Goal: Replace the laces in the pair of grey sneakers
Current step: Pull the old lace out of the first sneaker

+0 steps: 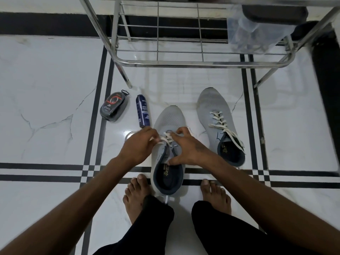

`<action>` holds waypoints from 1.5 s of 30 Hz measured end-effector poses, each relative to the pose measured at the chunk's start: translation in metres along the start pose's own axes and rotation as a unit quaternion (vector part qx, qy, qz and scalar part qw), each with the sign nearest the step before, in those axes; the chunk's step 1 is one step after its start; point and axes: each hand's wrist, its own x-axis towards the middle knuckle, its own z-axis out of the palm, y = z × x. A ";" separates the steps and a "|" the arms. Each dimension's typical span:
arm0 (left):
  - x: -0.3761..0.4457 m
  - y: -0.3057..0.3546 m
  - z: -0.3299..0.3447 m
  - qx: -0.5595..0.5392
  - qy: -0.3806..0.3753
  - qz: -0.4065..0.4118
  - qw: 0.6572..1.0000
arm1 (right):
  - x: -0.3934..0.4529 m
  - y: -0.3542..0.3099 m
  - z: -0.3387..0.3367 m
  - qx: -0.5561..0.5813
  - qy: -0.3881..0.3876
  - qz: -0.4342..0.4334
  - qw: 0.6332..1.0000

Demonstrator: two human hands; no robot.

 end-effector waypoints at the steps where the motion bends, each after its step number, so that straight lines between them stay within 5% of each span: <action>1: 0.002 0.002 0.000 -0.037 0.002 -0.006 0.999 | 0.000 0.000 0.001 0.000 0.003 0.002 1.000; 9: 0.036 0.027 0.009 0.155 -0.032 0.059 0.986 | 0.000 -0.004 -0.004 -0.019 -0.010 0.004 1.000; 12: 0.030 0.024 0.013 0.142 -0.007 0.071 0.987 | -0.003 0.001 -0.006 -0.015 -0.003 0.010 1.000; 15: 0.016 0.015 0.016 -0.017 0.053 -0.044 0.997 | -0.006 0.006 -0.011 -0.020 0.008 0.019 1.000; 17: 0.011 0.000 0.007 -0.123 0.136 -0.157 0.970 | -0.007 0.010 -0.014 -0.015 0.008 0.026 1.000; 20: 0.004 -0.016 -0.008 -0.046 0.120 -0.209 0.969 | -0.011 0.015 -0.012 0.015 0.023 0.012 1.000; 23: -0.010 -0.001 -0.007 0.043 0.052 -0.140 0.988 | -0.016 0.012 -0.008 0.038 0.103 0.001 0.994; 26: -0.020 0.029 0.005 0.011 0.017 -0.054 0.998 | -0.012 0.005 -0.006 0.031 0.173 -0.017 0.984; 29: -0.019 0.042 0.023 0.072 -0.056 -0.026 0.995 | -0.003 -0.006 -0.004 -0.046 0.143 0.005 0.989; 33: -0.014 0.039 0.025 0.009 -0.025 -0.027 0.999 | 0.012 -0.009 -0.007 -0.112 0.125 -0.002 0.986; 36: -0.019 0.031 0.022 -0.045 -0.005 -0.033 0.998 | 0.016 -0.003 -0.024 0.025 0.190 0.068 0.979; 40: -0.024 0.021 0.020 -0.084 0.009 -0.075 0.994 | 0.014 0.013 -0.045 0.323 0.220 0.219 0.894; 42: -0.023 0.027 0.021 -0.090 0.007 -0.066 0.994 | 0.012 0.014 -0.041 0.201 0.206 0.206 0.935; 45: -0.019 0.035 0.026 -0.065 0.008 -0.026 0.997 | 0.005 0.001 -0.031 -0.020 0.265 0.020 0.964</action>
